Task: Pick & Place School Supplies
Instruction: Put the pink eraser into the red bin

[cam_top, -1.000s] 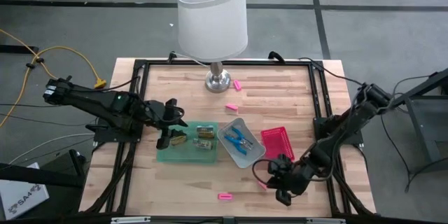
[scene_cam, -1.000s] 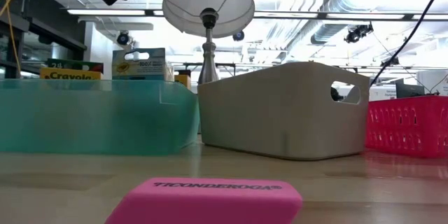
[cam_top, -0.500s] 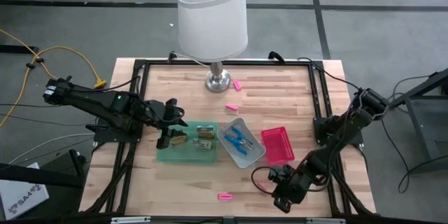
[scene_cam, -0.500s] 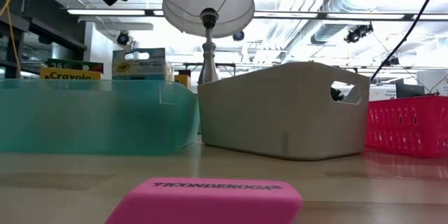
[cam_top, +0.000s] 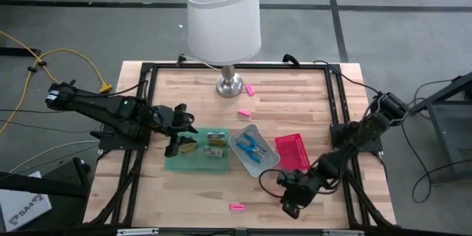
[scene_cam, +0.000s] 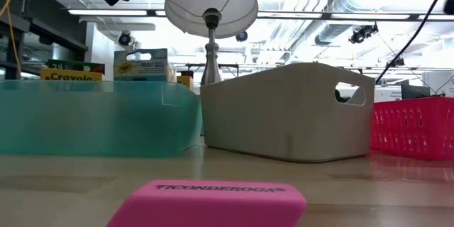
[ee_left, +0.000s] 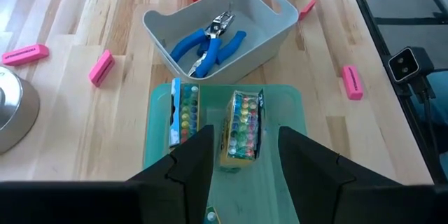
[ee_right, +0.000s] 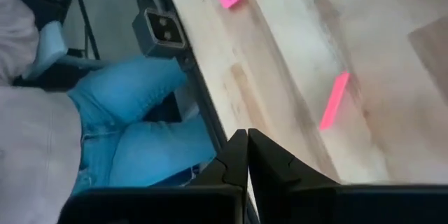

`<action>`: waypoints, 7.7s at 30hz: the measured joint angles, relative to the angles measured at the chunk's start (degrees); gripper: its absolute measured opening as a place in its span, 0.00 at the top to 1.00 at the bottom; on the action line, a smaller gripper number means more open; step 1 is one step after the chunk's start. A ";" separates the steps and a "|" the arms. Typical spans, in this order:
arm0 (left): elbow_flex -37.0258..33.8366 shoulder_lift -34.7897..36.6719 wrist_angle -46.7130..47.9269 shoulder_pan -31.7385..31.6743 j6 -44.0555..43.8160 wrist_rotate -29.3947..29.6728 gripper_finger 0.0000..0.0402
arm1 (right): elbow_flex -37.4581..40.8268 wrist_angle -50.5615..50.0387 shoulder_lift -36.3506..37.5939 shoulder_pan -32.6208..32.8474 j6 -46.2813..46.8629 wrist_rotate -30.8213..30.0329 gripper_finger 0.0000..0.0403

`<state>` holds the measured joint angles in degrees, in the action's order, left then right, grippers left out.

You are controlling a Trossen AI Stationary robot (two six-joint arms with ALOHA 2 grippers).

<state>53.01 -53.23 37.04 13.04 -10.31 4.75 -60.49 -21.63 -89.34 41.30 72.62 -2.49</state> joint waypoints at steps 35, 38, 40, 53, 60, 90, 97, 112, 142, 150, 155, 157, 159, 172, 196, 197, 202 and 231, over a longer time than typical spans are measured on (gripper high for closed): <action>0.00 0.00 -0.11 0.02 0.42 -0.02 0.61 | -26.67 -32.98 -18.09 2.72 10.01 -9.00 0.99; 0.02 0.00 -0.26 0.01 0.16 -0.04 0.61 | -26.64 -33.09 -19.97 2.56 11.84 -7.52 0.99; 0.02 0.00 -0.26 0.02 0.11 -0.04 0.61 | -26.62 -33.02 -21.31 2.09 12.24 -5.10 0.99; 0.02 0.00 -0.26 0.02 0.00 -2.97 0.61 | -26.58 -31.05 -24.44 -0.59 10.14 -1.21 0.75; 0.02 0.00 -0.26 0.00 0.00 -2.99 0.61 | -26.58 -31.34 -25.78 -0.52 10.12 -1.72 0.66; 0.02 0.00 -0.26 0.00 0.00 -3.04 0.61 | -26.56 -33.25 -31.21 -0.59 8.27 -1.11 0.65; 0.02 0.00 -0.25 0.01 0.00 -3.06 0.61 | -26.58 -33.31 -31.19 -0.86 8.11 -0.75 0.68; 0.02 0.00 -0.24 0.00 -0.09 -3.06 0.61 | -26.58 -33.22 -31.19 -0.96 7.49 -1.45 0.92; 0.04 0.00 -0.24 0.00 -0.22 -3.06 0.61 | -26.56 -40.65 -21.34 -2.68 6.08 -3.31 0.98; 0.05 -0.02 -0.21 0.01 0.00 -3.06 0.61 | -26.58 -54.87 -15.19 -3.96 11.35 -9.56 0.98; 0.07 -0.02 -0.22 0.01 -0.02 -3.06 0.61 | -26.03 -56.92 -15.27 -6.50 9.69 -10.12 0.98; 0.07 -0.02 -0.20 0.02 -0.04 -3.06 0.61 | -24.71 -56.32 -15.30 -8.16 9.13 -10.41 0.98; 0.07 -0.02 -0.20 0.01 -0.06 -3.06 0.61 | -23.37 -56.89 -15.37 -9.65 8.45 -10.46 0.98; 0.07 -0.02 -0.20 0.01 -0.01 -5.29 0.61 | -6.83 -44.83 -7.41 -15.06 5.88 -5.51 0.98; 0.07 -0.02 -0.22 0.02 -0.24 -5.07 0.61 | 8.41 -24.64 2.91 -21.07 2.57 -6.01 0.82; 0.07 -0.02 -0.23 0.01 -0.24 -5.07 0.61 | 8.41 -24.61 2.91 -21.09 2.49 -5.74 0.82; 0.07 -0.02 -0.22 0.00 -0.24 -5.09 0.61 | 8.41 -24.65 2.91 -21.07 1.13 -4.90 0.80; 0.04 -0.02 -0.22 0.01 -0.62 -5.11 0.61 | 8.37 -15.33 16.90 -22.06 -9.66 0.01 0.84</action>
<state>53.06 -53.25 36.82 13.05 -10.92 -0.36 -52.12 -36.96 -72.44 19.24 62.96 -2.48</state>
